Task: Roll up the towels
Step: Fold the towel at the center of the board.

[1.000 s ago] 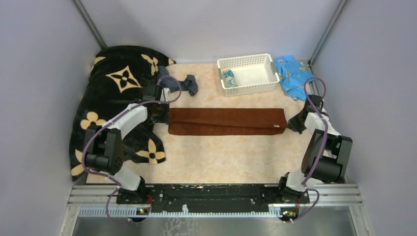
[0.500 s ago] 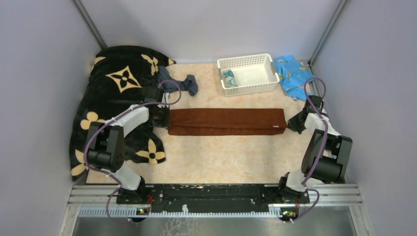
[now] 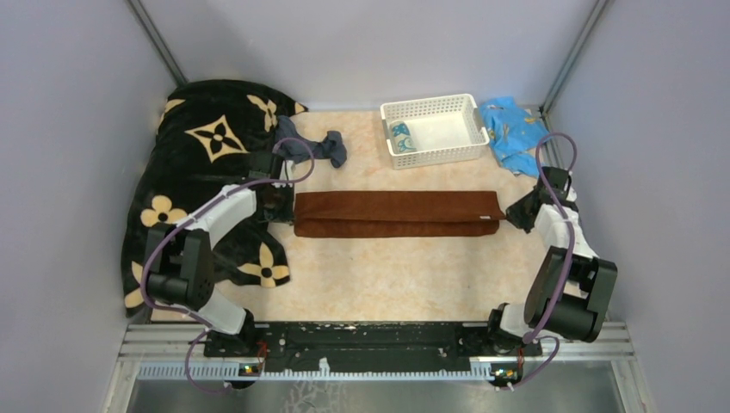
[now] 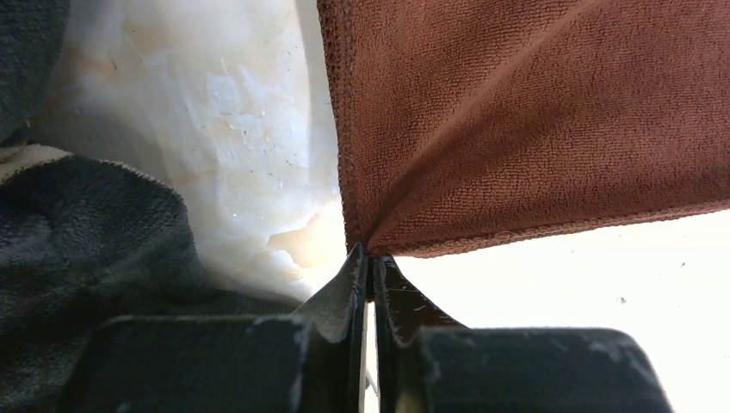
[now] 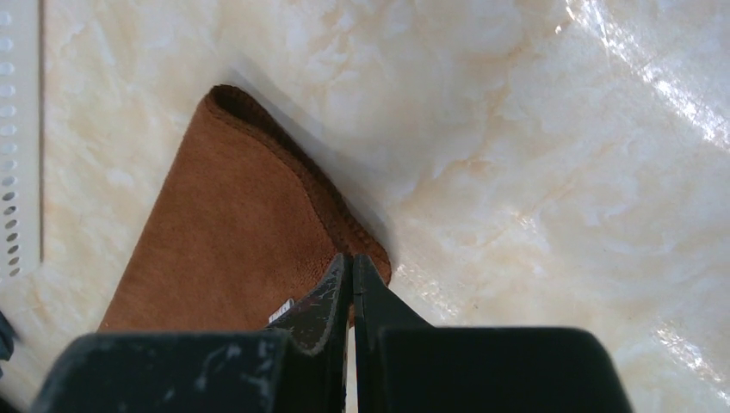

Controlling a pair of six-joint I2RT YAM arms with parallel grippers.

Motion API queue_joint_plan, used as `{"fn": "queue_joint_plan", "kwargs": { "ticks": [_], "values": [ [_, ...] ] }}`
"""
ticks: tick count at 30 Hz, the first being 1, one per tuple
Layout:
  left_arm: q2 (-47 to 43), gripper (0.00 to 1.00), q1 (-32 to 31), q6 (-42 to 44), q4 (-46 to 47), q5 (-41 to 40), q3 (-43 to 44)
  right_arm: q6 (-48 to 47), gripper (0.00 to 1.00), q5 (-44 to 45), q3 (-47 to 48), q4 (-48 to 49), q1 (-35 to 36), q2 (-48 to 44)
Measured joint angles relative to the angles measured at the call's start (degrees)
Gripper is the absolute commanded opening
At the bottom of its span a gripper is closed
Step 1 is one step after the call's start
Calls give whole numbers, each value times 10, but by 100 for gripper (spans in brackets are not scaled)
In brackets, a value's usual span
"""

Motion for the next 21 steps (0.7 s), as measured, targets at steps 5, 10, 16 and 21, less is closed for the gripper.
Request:
{"fn": "queue_joint_plan", "kwargs": {
  "ticks": [5, 10, 16, 21],
  "values": [
    [-1, 14, 0, -10, 2, 4, -17, 0, 3, -1, -35, 0, -1, -2],
    [16, 33, -1, -26, 2, 12, -37, -2, 25, -4, -59, 0, -4, 10],
    [13, 50, -2, -43, -3, 26, -43, -12, 50, 7, -59, -3, -4, 16],
    [-55, 63, -2, -62, -15, 33, -40, -20, 60, 15, -52, -7, -5, 4]
  ]
}}
